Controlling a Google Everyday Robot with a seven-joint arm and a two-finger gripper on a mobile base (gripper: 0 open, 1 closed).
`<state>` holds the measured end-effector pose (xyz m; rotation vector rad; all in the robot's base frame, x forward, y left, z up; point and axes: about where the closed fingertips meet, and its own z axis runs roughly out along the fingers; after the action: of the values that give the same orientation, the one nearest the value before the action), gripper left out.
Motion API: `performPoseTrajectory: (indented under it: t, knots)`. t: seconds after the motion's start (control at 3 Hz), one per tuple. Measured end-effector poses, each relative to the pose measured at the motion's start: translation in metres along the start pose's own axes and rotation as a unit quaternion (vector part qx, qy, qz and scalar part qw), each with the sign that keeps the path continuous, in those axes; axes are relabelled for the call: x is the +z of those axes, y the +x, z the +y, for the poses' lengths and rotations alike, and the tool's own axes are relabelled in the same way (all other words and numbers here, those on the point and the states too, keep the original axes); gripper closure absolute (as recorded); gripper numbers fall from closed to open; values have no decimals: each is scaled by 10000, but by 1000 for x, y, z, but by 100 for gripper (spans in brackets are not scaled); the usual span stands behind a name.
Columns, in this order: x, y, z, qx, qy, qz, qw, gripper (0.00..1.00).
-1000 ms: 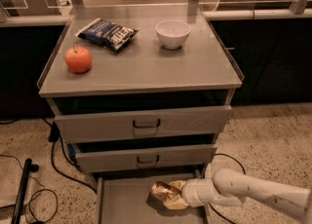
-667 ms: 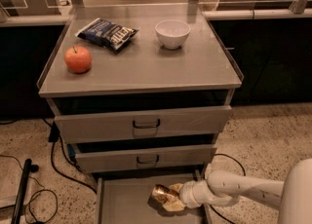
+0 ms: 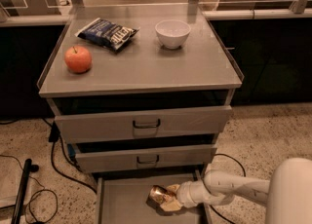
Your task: Place orange can into bottom drawer
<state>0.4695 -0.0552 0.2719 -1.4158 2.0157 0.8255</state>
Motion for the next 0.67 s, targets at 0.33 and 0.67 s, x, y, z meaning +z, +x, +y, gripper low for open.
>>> performPoseTrajectory:
  t: [0.33,0.67]
  knots:
    - [31,20,-20,95,-7,-112,9999,100]
    - [56,35,-33,121,84,-264,9995,100]
